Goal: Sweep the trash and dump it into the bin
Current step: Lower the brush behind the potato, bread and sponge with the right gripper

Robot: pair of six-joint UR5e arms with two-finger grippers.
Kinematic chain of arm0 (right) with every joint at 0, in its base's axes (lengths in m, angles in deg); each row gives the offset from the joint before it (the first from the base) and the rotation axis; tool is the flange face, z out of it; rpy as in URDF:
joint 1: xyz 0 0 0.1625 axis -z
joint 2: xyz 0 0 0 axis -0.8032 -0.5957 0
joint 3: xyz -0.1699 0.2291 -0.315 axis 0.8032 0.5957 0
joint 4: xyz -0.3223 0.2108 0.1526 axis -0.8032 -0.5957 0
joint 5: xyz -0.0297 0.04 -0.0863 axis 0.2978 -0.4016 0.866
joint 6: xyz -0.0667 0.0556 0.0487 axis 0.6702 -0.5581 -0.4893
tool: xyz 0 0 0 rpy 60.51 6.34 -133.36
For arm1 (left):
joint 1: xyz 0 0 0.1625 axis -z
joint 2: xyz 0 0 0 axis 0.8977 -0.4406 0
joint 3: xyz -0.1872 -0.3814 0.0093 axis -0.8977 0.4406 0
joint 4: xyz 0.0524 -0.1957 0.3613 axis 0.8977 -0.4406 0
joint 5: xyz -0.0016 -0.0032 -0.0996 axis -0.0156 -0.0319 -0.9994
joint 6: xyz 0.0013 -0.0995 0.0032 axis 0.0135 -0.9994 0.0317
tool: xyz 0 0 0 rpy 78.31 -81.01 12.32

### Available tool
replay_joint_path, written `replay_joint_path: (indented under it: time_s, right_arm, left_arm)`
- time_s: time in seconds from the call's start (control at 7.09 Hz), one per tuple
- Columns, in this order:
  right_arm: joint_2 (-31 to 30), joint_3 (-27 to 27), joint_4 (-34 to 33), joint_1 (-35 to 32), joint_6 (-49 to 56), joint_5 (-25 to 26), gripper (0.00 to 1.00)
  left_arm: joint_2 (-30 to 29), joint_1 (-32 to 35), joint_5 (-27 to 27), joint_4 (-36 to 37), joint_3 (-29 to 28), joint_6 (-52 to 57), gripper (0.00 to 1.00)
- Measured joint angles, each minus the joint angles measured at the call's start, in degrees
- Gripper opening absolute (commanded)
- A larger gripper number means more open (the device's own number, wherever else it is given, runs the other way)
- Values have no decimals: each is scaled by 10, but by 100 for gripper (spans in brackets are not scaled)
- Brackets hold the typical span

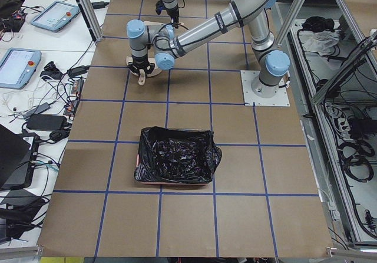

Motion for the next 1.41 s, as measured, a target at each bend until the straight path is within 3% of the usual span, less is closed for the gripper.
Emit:
replay_joint_path:
  time_s: [0.56, 1.41]
  right_arm:
    - [4, 0, -3, -15, -17, -7, 0]
    - [6, 0, -22, -26, -93, -58, 0]
  left_arm:
    - [1, 1, 0, 0, 4, 0, 36]
    - [3, 1, 6, -1, 7, 0, 32]
